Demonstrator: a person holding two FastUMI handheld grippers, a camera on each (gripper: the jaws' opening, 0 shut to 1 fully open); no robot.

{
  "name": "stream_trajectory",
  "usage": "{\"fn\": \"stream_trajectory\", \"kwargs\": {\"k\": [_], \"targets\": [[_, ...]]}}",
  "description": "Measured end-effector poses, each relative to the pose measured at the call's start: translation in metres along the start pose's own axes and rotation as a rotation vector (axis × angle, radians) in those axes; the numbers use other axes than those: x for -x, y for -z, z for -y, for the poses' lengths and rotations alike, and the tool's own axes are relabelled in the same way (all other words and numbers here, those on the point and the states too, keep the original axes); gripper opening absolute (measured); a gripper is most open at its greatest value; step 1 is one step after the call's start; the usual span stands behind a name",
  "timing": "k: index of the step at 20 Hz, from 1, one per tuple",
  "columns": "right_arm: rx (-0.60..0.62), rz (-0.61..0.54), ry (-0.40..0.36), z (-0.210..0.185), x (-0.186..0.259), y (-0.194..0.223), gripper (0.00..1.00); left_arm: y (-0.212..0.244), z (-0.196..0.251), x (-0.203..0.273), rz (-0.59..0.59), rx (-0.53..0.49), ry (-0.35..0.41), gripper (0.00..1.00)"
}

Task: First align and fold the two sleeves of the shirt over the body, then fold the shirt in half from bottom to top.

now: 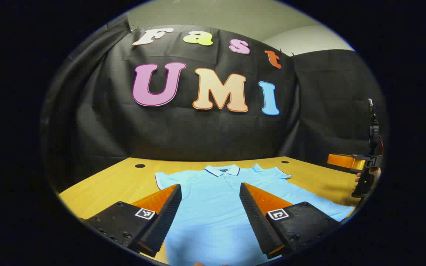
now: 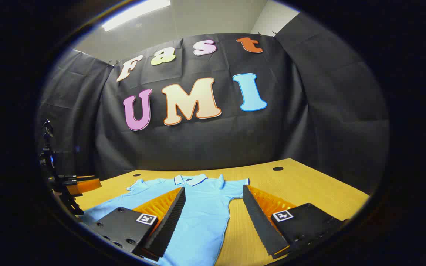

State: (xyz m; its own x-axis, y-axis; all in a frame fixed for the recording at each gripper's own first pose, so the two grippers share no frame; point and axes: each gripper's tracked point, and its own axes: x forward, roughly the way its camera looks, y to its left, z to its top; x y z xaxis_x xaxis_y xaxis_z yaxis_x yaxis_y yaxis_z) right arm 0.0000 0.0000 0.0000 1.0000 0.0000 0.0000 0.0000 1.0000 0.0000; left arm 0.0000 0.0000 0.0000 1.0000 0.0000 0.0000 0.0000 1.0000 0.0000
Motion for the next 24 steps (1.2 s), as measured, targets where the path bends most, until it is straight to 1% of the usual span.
{"fn": "stream_trajectory", "kwargs": {"k": [4, 9, 13, 18, 21, 22, 23, 24], "targets": [[0.011, -0.013, 0.004, 0.002, 0.0, 0.004, 0.97, 0.009, -0.007, -0.002, -0.021, 0.021, -0.016, 0.94], [0.005, -0.021, 0.016, 0.005, -0.001, 0.005, 0.97, 0.009, -0.011, -0.002, -0.005, 0.035, -0.04, 0.94], [0.018, -0.044, 0.014, 0.003, -0.002, 0.014, 0.97, 0.012, -0.009, -0.002, -0.012, 0.037, -0.039, 0.94], [0.04, -0.075, -0.012, -0.005, -0.013, 0.021, 0.98, 0.015, -0.01, -0.002, -0.014, 0.03, -0.041, 0.94], [0.068, -0.163, -0.027, -0.006, -0.032, 0.03, 0.97, 0.018, -0.01, -0.003, -0.025, 0.031, -0.039, 0.94], [0.075, -0.19, -0.038, -0.008, -0.039, 0.031, 0.94, 0.02, -0.009, -0.002, -0.029, 0.036, -0.037, 0.94], [0.08, -0.222, -0.052, -0.012, -0.047, 0.032, 0.97, 0.021, -0.009, -0.002, -0.033, 0.039, -0.036, 0.94], [0.089, -0.253, -0.064, -0.014, -0.056, 0.032, 0.97, 0.022, -0.009, -0.003, -0.036, 0.041, -0.035, 0.94]]}}
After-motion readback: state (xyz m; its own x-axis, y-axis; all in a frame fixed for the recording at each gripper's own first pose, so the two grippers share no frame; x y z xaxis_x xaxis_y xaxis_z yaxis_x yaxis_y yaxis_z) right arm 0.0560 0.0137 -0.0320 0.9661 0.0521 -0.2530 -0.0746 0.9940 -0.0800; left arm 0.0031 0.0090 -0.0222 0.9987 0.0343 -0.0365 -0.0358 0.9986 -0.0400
